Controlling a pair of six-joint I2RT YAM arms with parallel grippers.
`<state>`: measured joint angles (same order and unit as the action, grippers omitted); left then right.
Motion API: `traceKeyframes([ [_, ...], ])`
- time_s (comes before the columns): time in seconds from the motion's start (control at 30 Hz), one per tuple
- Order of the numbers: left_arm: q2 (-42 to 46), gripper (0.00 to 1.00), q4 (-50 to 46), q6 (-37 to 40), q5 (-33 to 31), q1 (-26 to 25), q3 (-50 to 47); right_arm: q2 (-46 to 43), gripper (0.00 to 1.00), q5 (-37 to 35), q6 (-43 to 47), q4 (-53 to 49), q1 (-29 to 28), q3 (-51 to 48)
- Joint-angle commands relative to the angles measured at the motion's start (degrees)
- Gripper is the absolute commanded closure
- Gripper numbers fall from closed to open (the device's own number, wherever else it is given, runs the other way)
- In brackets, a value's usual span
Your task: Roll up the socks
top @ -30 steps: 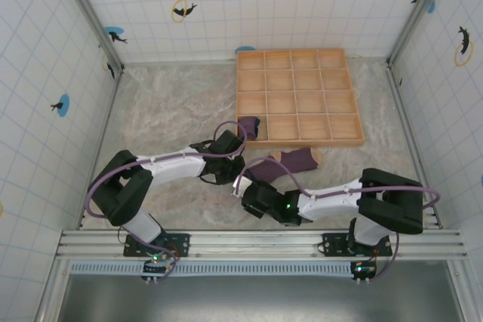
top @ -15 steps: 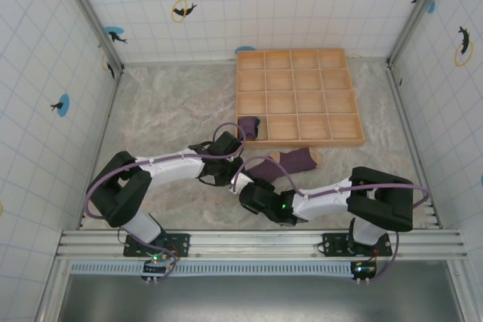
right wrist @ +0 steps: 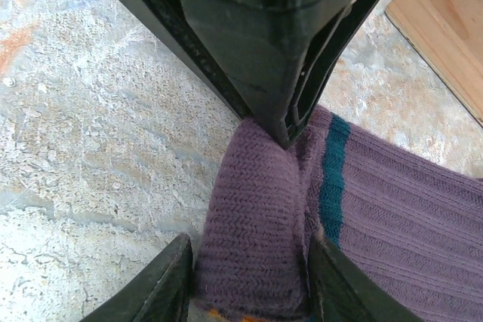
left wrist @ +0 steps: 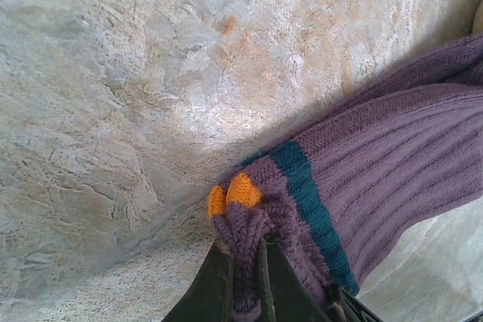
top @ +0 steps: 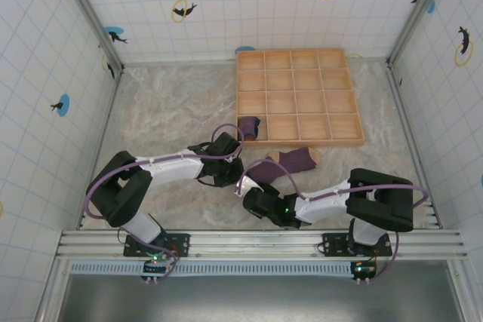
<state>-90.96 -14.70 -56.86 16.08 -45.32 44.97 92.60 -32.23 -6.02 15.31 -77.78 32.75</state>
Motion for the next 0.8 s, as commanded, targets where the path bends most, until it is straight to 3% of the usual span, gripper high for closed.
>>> traceKeyframes([
  [0.0,0.61,1.00,-0.15,-0.60,0.87,0.49,-0.41,0.34,0.57,-0.02,-1.05,0.88,-0.18,-0.43],
  [0.13,0.82,1.00,-0.07,-0.69,0.91,0.50,-0.29,0.96,0.63,-0.66,-1.77,0.01,-0.18,0.15],
  [0.33,1.84,1.00,1.05,-1.20,0.03,0.50,-0.88,1.14,0.93,1.29,-4.04,-0.64,0.50,0.62],
  [0.4,2.80,0.89,2.49,-1.75,-0.43,0.50,-1.66,0.61,1.00,3.88,-6.28,-0.52,1.25,0.03],
  [0.47,3.78,0.68,4.36,-2.36,-0.34,0.67,-2.56,-0.28,1.00,7.67,-8.46,0.65,2.47,-1.25],
  [0.53,4.86,0.60,6.25,-2.79,-0.26,0.67,-3.24,-1.54,1.00,12.35,-10.82,2.69,4.03,-3.01],
  [0.6,6.05,0.45,7.70,-2.75,-0.41,0.67,-3.66,-3.13,1.00,16.79,-13.64,4.88,6.05,-4.98],
  [0.67,7.50,0.36,8.63,-2.03,-1.13,0.67,-3.82,-4.82,1.00,20.43,-15.92,6.80,8.00,-7.03],
  [0.77,9.70,0.34,11.29,-1.14,-1.85,0.67,-4.84,-6.90,1.00,26.94,-19.76,9.44,12.12,-9.82],
])
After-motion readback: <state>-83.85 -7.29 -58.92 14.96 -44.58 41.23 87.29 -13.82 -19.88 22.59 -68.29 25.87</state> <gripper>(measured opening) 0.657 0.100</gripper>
